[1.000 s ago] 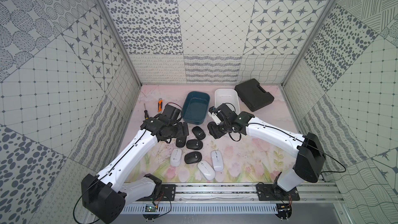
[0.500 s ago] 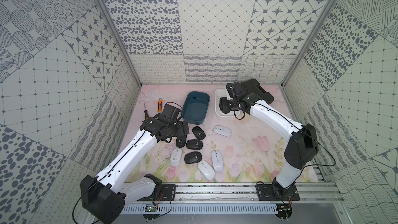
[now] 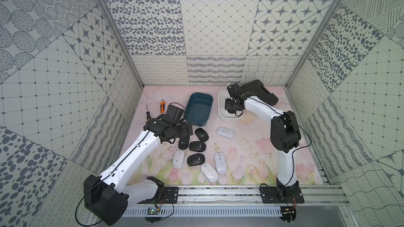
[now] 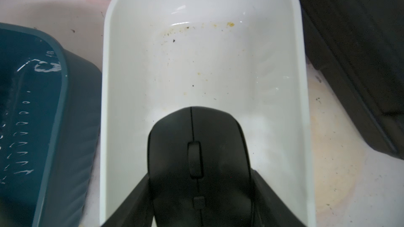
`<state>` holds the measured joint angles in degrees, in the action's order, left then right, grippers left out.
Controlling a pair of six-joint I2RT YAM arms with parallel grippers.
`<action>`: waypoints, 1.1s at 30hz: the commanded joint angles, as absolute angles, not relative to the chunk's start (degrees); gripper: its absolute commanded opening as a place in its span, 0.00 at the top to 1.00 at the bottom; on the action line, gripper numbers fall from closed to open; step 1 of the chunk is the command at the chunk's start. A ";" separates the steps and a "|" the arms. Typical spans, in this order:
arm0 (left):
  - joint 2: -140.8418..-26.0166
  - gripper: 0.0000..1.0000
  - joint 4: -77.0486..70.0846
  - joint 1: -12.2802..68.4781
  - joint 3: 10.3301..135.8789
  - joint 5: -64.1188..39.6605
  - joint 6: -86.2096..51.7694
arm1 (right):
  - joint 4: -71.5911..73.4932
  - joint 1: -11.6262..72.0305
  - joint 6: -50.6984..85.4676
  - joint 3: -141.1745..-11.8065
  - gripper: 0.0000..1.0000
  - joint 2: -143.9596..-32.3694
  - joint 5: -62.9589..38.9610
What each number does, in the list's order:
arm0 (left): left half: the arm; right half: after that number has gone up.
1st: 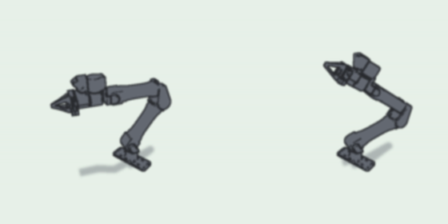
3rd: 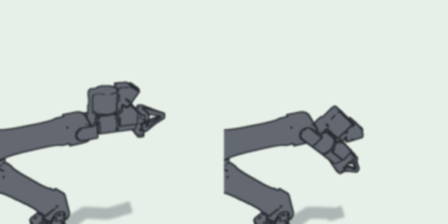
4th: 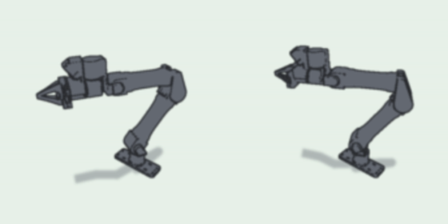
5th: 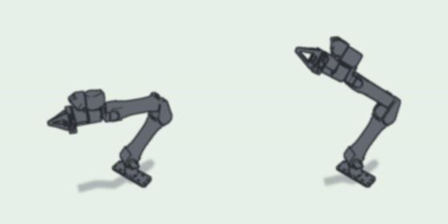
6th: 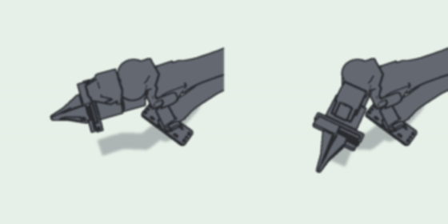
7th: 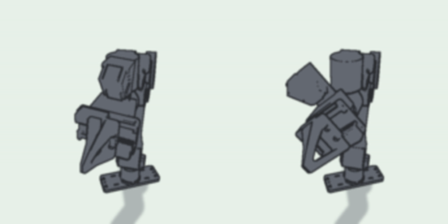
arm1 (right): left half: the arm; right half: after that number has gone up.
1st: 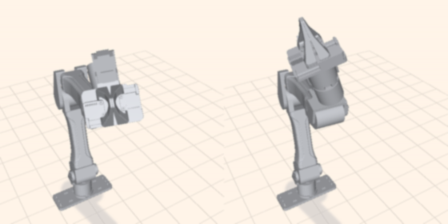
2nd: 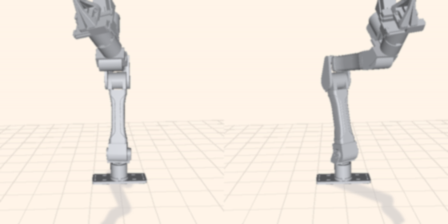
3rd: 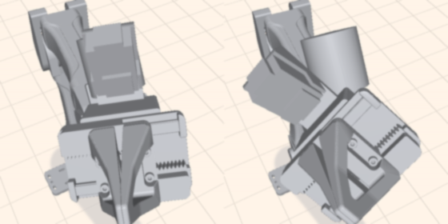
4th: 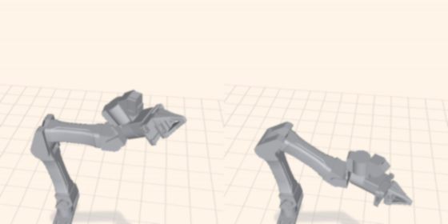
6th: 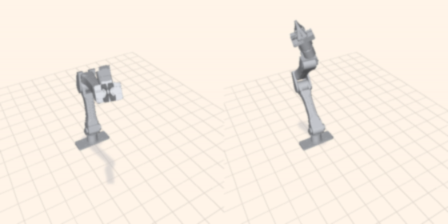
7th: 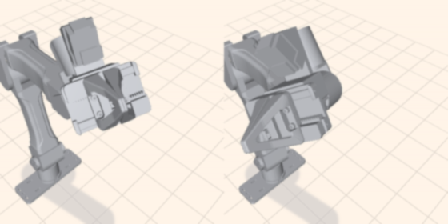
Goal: Place the mice by color into the storage box
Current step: Place the mouse in the storage box.
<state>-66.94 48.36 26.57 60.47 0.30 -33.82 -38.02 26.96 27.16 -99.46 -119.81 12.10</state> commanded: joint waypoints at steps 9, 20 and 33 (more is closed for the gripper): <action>-67.36 0.02 45.65 26.63 60.67 -3.30 -32.17 | -38.95 25.79 28.30 -102.66 0.47 -125.46 15.29; -67.69 0.02 43.79 27.44 59.92 -5.13 -34.20 | -42.27 25.34 27.53 -105.54 0.40 -128.64 15.38; -65.80 0.03 43.51 28.21 59.33 -6.87 -34.54 | -43.86 24.95 28.63 -106.29 0.21 -129.86 13.94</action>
